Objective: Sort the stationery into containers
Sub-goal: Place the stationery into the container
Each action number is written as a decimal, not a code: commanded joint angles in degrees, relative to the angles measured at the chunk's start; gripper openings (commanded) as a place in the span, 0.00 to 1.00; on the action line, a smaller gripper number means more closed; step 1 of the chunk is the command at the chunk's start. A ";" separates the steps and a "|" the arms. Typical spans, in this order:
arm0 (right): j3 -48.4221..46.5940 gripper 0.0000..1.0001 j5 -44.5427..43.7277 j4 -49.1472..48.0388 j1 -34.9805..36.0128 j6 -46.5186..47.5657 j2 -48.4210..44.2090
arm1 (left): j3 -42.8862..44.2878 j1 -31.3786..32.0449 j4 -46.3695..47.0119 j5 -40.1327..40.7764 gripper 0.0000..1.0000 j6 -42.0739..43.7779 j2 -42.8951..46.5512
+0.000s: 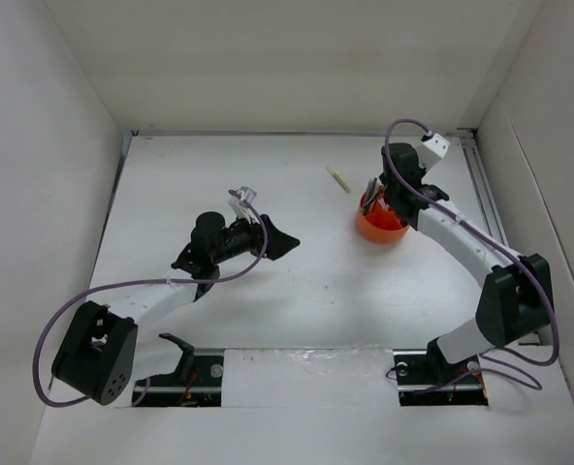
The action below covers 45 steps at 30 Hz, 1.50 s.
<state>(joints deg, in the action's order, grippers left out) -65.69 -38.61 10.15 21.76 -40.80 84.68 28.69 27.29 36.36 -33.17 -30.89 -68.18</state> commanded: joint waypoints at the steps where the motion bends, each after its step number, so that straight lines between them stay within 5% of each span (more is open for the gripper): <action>1: -5.40 0.00 -7.43 1.80 0.13 1.41 3.90 | 0.14 0.22 0.12 0.21 0.82 -0.31 0.95; 21: -15.34 0.00 -20.53 1.98 4.78 6.34 19.02 | 1.20 0.22 -1.20 0.91 0.82 -0.31 -1.87; 25: -15.34 0.13 -23.53 1.98 7.06 6.34 19.55 | 1.20 0.22 -1.20 0.91 0.81 -0.31 -2.39; 29: -15.34 0.42 -24.06 4.25 7.07 4.59 18.50 | 1.81 0.22 -2.43 1.97 0.77 0.22 -2.92; 36: -13.95 0.67 -20.02 7.69 7.60 0.46 12.79 | 2.43 0.22 -4.02 4.60 0.72 0.75 -3.98; 42: -5.16 0.69 -8.95 5.15 8.82 -1.48 3.23 | 2.95 0.22 -5.86 8.03 0.71 0.75 -5.73; 45: 0.19 0.51 -3.77 3.29 10.05 -1.48 -1.69 | 5.32 1.36 -7.87 10.48 0.71 0.75 -7.04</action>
<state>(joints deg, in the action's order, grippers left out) -69.19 -49.04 16.03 29.93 -40.99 87.22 30.28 27.53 29.08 -24.99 -30.87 -74.56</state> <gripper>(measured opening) 0.540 0.708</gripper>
